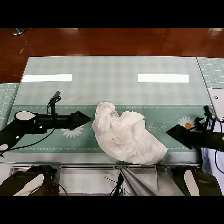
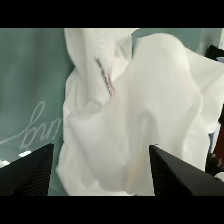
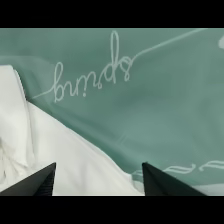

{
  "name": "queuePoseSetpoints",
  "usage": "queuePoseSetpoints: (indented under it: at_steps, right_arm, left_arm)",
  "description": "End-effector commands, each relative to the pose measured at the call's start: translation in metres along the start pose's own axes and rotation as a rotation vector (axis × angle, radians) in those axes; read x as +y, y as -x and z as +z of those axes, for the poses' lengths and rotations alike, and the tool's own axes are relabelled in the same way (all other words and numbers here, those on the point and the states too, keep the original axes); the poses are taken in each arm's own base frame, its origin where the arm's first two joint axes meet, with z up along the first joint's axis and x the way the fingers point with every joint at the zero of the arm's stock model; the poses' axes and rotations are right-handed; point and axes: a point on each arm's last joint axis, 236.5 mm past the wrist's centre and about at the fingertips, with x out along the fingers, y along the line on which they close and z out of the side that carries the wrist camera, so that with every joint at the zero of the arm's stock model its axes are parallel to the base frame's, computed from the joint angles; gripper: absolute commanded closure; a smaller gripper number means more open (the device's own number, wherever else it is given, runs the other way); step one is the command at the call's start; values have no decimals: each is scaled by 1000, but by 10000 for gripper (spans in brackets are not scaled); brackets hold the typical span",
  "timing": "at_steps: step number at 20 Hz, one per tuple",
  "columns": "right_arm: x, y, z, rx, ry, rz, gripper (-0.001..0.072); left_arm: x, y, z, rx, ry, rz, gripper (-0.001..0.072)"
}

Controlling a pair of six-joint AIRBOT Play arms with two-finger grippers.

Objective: Fold the shirts.

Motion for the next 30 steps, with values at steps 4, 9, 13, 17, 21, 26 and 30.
queuePoseSetpoints:
  at_steps: [4,9,13,17,21,26,30]
  right_arm:
    - [3,-18,-37,107,-49,71,93]
    - [1,-18,-43,137,-51,67,93]
    - [-2,-27,-53,235,-82,62,93]
    - [-6,-38,-61,328,-109,65,93]
    - [-5,-49,-67,397,-100,78,93]
    - [17,-78,-74,409,-3,86,93]
    - [55,-92,-65,357,77,186,620]
  left_arm:
    - [-28,-55,4,121,-32,-125,125]
    - [-36,-53,-2,257,-174,-124,685]
    - [-38,-53,1,253,-181,-128,686]
    - [-38,-53,1,253,-181,-128,685]
    - [-38,-53,1,253,-174,-127,685]
    - [-39,-54,-1,258,-174,-128,685]
    - [-39,-54,-1,259,-171,-127,685]
